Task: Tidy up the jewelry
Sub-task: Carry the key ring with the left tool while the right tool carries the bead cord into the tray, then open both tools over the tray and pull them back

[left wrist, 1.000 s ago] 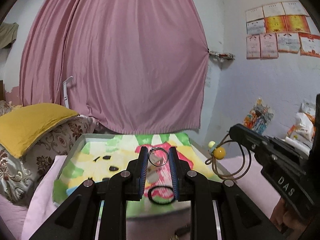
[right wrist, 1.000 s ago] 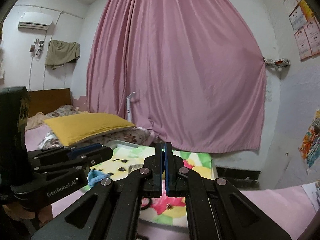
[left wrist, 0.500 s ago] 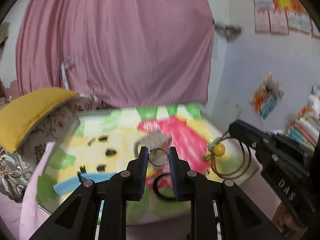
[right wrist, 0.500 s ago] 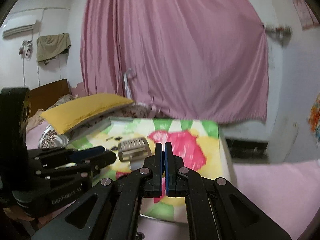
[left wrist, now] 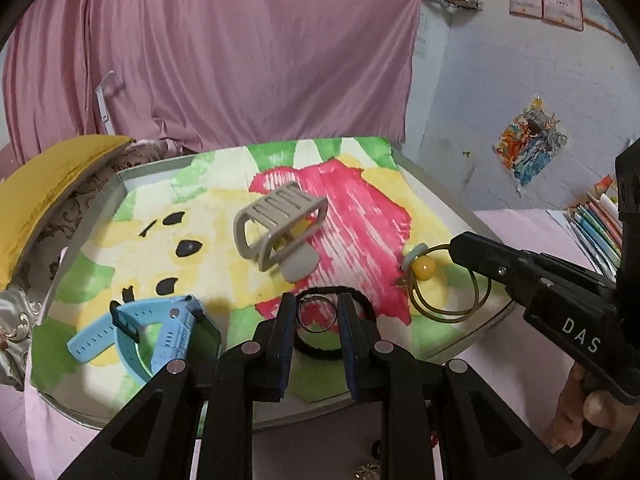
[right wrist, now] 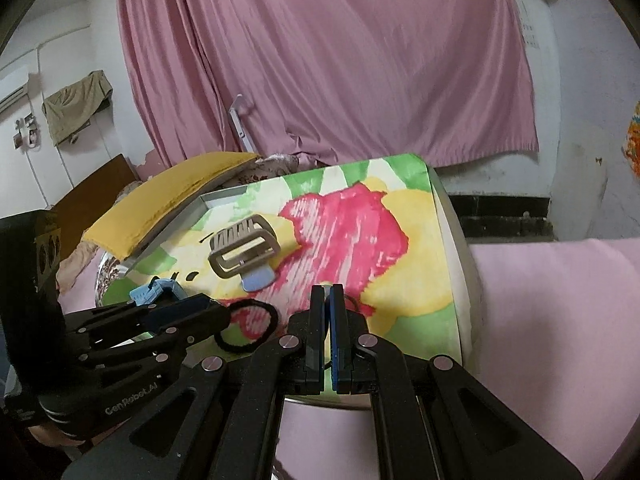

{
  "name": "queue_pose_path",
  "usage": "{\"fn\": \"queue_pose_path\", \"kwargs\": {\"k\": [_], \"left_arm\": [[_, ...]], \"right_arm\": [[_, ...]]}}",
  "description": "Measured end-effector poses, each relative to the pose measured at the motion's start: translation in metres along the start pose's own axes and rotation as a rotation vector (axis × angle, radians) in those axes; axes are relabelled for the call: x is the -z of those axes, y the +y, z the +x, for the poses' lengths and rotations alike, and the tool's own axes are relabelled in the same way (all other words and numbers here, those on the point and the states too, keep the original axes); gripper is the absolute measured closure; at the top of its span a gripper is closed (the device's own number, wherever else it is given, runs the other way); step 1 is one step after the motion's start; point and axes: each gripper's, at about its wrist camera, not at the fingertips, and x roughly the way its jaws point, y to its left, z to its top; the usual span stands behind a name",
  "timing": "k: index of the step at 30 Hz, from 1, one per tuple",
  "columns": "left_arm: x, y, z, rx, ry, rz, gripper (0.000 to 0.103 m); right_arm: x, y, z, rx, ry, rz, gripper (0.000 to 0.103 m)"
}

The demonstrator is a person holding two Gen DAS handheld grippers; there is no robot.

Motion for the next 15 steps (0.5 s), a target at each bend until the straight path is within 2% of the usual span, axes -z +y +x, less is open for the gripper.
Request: {"fn": "queue_pose_path", "kwargs": {"k": [3,6,11,12,15], "left_arm": [[0.001,0.001,-0.001,0.018,0.003,-0.009,0.083],[0.001,0.000,-0.008,0.023,-0.029,-0.010,0.083],[0.001,0.006,-0.016,0.014,-0.055,-0.032,0.082],[0.001,0.008,-0.018,0.014,-0.061,-0.040,0.081],[0.002,0.012,-0.028,0.022,-0.099,-0.064,0.066]], "right_arm": [[0.002,0.002,-0.001,0.002,0.004,-0.012,0.100],[0.002,0.003,-0.006,0.015,-0.010,-0.027,0.100],[0.002,0.005,-0.022,0.028,-0.063,-0.043,0.099],[0.002,0.006,-0.025,0.031,-0.074,-0.047,0.099],[0.003,0.009,-0.037,0.038,-0.110,-0.053,0.099]]}}
